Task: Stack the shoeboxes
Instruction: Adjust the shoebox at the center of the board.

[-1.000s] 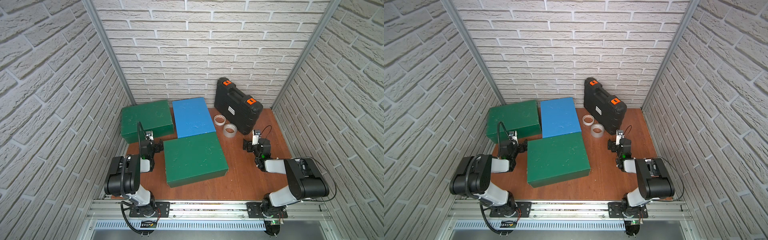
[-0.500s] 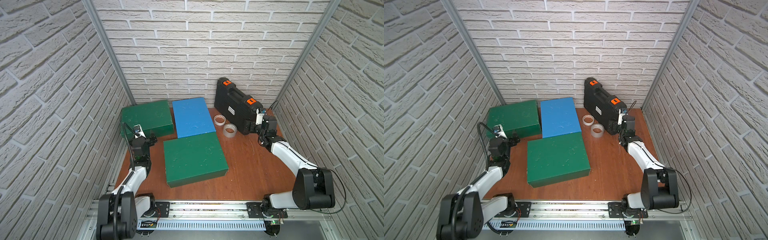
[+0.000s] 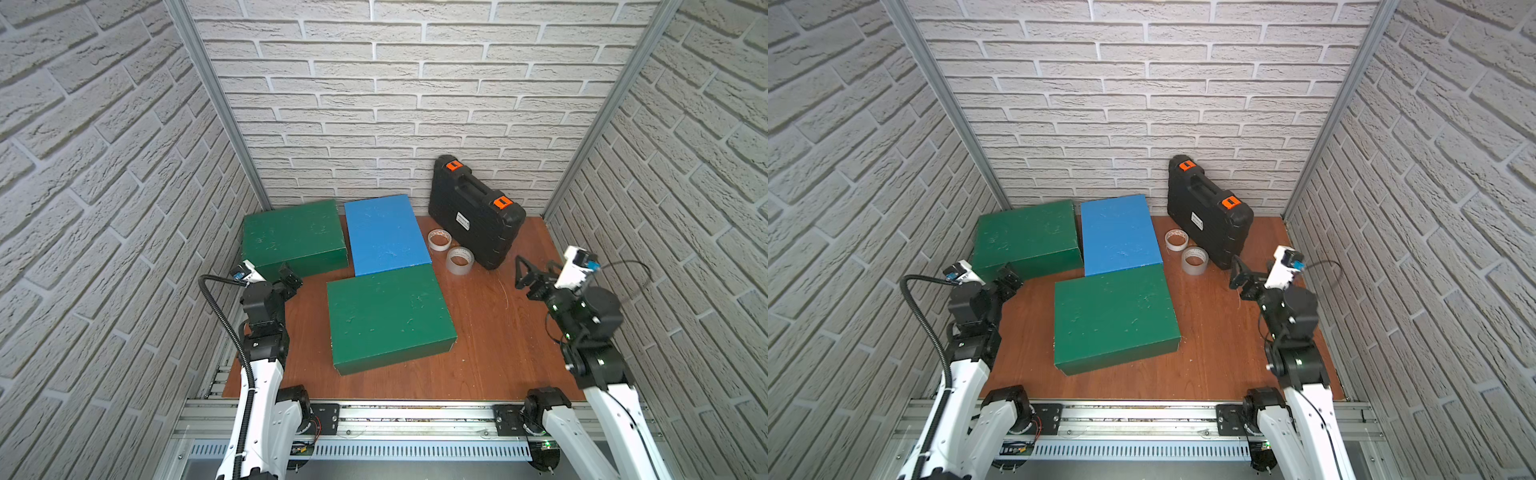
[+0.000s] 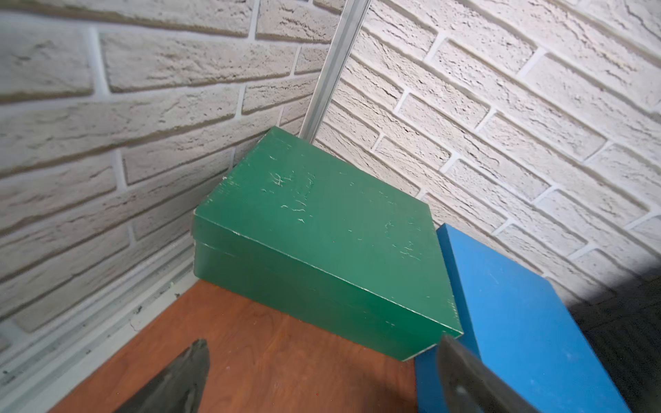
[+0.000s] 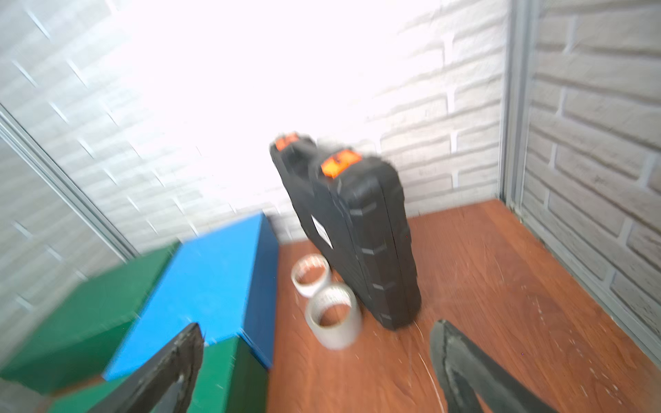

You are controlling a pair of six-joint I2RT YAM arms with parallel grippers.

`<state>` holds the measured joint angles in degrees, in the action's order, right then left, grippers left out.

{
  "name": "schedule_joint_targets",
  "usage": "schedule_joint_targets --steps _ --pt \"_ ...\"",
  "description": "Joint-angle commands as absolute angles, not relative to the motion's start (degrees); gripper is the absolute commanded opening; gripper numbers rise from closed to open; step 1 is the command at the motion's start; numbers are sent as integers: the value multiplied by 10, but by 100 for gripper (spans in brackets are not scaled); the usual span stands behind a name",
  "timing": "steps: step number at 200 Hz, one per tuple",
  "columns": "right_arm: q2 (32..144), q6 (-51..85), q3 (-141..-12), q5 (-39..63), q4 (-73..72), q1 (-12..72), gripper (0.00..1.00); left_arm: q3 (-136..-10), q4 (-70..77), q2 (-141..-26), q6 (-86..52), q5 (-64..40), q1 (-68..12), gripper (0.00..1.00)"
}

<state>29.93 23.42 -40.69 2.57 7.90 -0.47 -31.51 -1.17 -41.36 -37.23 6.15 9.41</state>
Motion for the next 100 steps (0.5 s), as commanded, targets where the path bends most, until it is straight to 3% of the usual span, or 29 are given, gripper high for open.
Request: schedule_joint_targets --steps 1,25,58,78,87,100 --pt "311 278 -455 20 157 -2 99 -376 -68 -423 -430 -12 98 98" --pt "308 289 -473 10 202 -2 99 -444 -161 -472 -459 -22 98 98" --pt "297 334 -429 -48 184 -2 99 -450 -132 -473 -448 -90 98 98" --pt "340 340 -444 -59 214 -2 100 -414 -114 -446 -512 -17 99 98" --pt "359 337 -448 -43 224 -1 93 -403 -100 -444 -512 -18 102 98" --pt "367 320 -430 -1 188 2 91 -407 -85 -460 -473 -74 109 98"
